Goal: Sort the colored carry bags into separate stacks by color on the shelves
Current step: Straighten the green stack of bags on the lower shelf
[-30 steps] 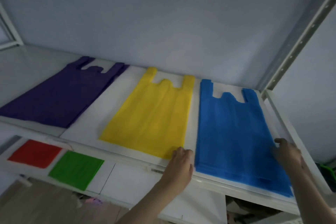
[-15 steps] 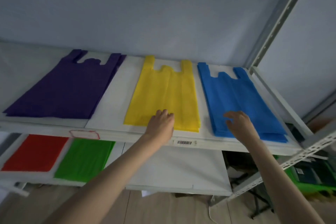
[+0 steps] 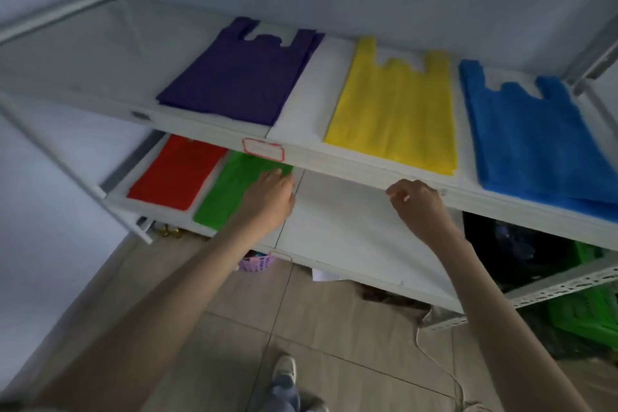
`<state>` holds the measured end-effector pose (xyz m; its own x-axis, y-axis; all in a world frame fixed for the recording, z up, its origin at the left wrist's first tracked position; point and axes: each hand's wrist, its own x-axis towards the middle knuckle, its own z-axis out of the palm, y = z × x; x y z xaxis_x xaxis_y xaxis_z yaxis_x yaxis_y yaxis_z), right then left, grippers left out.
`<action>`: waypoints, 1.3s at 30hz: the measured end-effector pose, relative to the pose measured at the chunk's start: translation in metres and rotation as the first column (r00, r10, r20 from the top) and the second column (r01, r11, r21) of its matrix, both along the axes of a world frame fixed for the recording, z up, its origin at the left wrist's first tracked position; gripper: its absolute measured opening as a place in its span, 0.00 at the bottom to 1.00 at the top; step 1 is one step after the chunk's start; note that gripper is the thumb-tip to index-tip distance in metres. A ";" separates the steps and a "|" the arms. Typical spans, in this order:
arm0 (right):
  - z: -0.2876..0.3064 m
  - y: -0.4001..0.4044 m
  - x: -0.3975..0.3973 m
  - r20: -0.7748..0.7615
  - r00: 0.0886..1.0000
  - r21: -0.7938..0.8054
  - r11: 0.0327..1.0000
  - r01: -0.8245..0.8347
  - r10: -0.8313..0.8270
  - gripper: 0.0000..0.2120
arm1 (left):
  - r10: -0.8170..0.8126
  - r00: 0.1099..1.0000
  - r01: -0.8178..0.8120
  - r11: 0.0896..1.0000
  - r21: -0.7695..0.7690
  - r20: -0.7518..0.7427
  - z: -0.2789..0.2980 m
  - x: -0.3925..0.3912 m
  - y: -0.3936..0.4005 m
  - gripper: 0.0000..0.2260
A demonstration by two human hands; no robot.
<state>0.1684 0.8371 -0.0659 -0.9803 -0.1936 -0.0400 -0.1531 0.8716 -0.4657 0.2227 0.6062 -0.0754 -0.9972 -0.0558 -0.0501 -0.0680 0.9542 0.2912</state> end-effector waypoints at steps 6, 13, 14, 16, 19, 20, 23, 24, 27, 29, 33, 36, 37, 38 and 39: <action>-0.039 -0.094 0.024 0.115 0.985 -0.049 0.991 -0.122 0.127 0.12 | 0.132 0.979 -0.130 0.991 -0.025 0.156 -0.035 0.045 -0.081 0.13; -0.104 -0.203 0.011 0.300 0.949 -0.077 0.994 -0.078 0.098 0.12 | 0.182 0.922 -0.161 0.983 -0.090 0.342 -0.082 0.043 -0.193 0.11; -0.115 -0.219 0.005 0.328 0.942 -0.073 0.996 -0.046 0.067 0.12 | 0.174 0.913 -0.148 0.984 -0.100 0.368 -0.090 0.035 -0.211 0.11; -0.142 -0.251 -0.012 0.371 0.929 -0.059 0.998 0.016 0.007 0.12 | 0.154 0.905 -0.109 0.985 -0.136 0.397 -0.112 0.014 -0.249 0.12; -0.195 -0.291 -0.050 0.399 0.915 0.004 0.998 0.059 -0.055 0.12 | 0.145 0.912 -0.101 0.986 -0.134 0.385 -0.162 -0.028 -0.297 0.15; -0.214 -0.303 -0.063 0.399 0.912 0.022 0.996 0.088 -0.089 0.12 | 0.148 0.914 -0.106 0.986 -0.129 0.377 -0.182 -0.040 -0.308 0.16; -0.280 -0.332 -0.101 0.352 0.916 0.030 0.980 0.196 -0.194 0.13 | 0.147 0.925 -0.104 0.985 -0.138 0.349 -0.262 -0.074 -0.330 0.16; -0.307 -0.341 -0.117 0.319 0.922 0.045 0.975 0.215 -0.218 0.14 | 0.140 0.932 -0.096 0.985 -0.146 0.333 -0.295 -0.086 -0.335 0.17; -0.390 -0.360 -0.173 0.272 0.921 0.086 0.960 0.265 -0.278 0.11 | 0.125 0.955 -0.085 0.984 -0.155 0.271 -0.392 -0.117 -0.345 0.21; -0.440 -0.365 -0.210 0.255 0.919 0.107 0.953 0.284 -0.302 0.10 | 0.125 0.966 -0.088 0.982 -0.168 0.226 -0.447 -0.134 -0.350 0.23; -0.503 -0.364 -0.258 0.214 0.903 0.036 0.926 0.375 -0.373 0.10 | 0.144 0.971 -0.104 0.974 -0.201 0.193 -0.522 -0.145 -0.356 0.24; -0.532 -0.358 -0.282 0.267 0.870 -0.130 0.879 0.458 -0.414 0.12 | 0.131 0.982 -0.101 0.974 -0.205 0.135 -0.540 -0.143 -0.360 0.25; -0.535 -0.357 -0.287 0.271 0.866 -0.168 0.866 0.472 -0.420 0.11 | 0.125 0.985 -0.098 0.974 -0.202 0.122 -0.541 -0.144 -0.362 0.26; -0.535 -0.357 -0.291 0.276 0.863 -0.202 0.852 0.482 -0.423 0.12 | 0.121 0.985 -0.096 0.975 -0.199 0.119 -0.539 -0.144 -0.363 0.26; -0.534 -0.359 -0.295 0.287 0.860 -0.231 0.840 0.490 -0.423 0.13 | 0.120 0.985 -0.093 0.975 -0.201 0.125 -0.537 -0.144 -0.364 0.27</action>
<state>-0.1269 0.4784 -0.5996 -0.9318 0.2383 -0.2739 0.3628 0.6393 -0.6780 0.0785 0.2421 -0.6122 -0.9697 -0.1831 -0.1617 -0.1982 0.9766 0.0831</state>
